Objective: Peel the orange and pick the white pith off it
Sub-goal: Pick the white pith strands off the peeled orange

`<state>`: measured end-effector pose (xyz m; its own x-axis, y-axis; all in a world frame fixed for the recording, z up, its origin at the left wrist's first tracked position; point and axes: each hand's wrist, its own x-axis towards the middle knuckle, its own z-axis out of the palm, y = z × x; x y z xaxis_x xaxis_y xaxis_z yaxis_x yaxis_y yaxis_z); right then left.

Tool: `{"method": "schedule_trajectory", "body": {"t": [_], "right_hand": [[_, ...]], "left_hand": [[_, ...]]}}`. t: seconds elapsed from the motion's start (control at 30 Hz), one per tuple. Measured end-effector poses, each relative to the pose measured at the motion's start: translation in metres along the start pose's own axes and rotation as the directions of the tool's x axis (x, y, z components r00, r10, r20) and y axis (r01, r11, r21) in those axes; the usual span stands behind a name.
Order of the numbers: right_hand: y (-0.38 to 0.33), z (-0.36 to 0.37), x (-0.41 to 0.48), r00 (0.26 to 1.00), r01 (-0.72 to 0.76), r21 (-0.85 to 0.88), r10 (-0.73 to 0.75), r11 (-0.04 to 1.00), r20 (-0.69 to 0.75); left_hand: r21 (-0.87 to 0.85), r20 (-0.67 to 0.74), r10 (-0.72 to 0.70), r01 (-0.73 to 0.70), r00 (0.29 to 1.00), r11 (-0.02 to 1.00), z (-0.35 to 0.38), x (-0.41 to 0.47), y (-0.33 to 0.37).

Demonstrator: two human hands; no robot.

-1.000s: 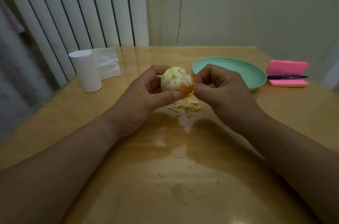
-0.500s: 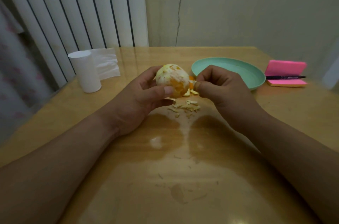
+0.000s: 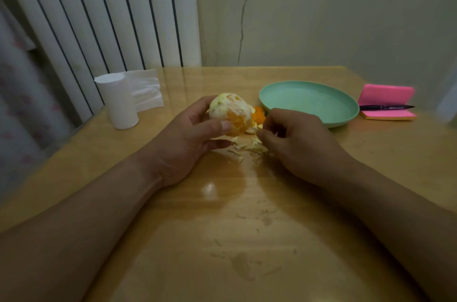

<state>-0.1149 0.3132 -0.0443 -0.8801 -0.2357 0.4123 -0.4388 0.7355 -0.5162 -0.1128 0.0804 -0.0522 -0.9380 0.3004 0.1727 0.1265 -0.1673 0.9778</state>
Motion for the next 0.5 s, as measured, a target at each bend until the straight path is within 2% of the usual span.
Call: {"method": "schedule_trajectory", "body": {"t": [0.27,0.37,0.5], "right_hand": [[-0.006,-0.0015,0.0006,0.994,0.05,-0.142,-0.035,0.989,0.105],[-0.0036,0.0007,0.0013,0.996,0.086,-0.143,-0.08,0.986,0.048],[-0.0055,-0.002,-0.0005,0.979,0.169,0.019,-0.165,0.985,-0.118]], "left_hand": [[0.045,0.007,-0.003,0.003,1.0,0.999,0.0005,-0.0006,-0.0027],[0.054,0.006,-0.002,0.001,1.0,0.999,0.0008,-0.0014,-0.0028],[0.051,0.015,-0.002,0.001,1.0,0.999,0.0028,-0.0023,-0.0013]]}}
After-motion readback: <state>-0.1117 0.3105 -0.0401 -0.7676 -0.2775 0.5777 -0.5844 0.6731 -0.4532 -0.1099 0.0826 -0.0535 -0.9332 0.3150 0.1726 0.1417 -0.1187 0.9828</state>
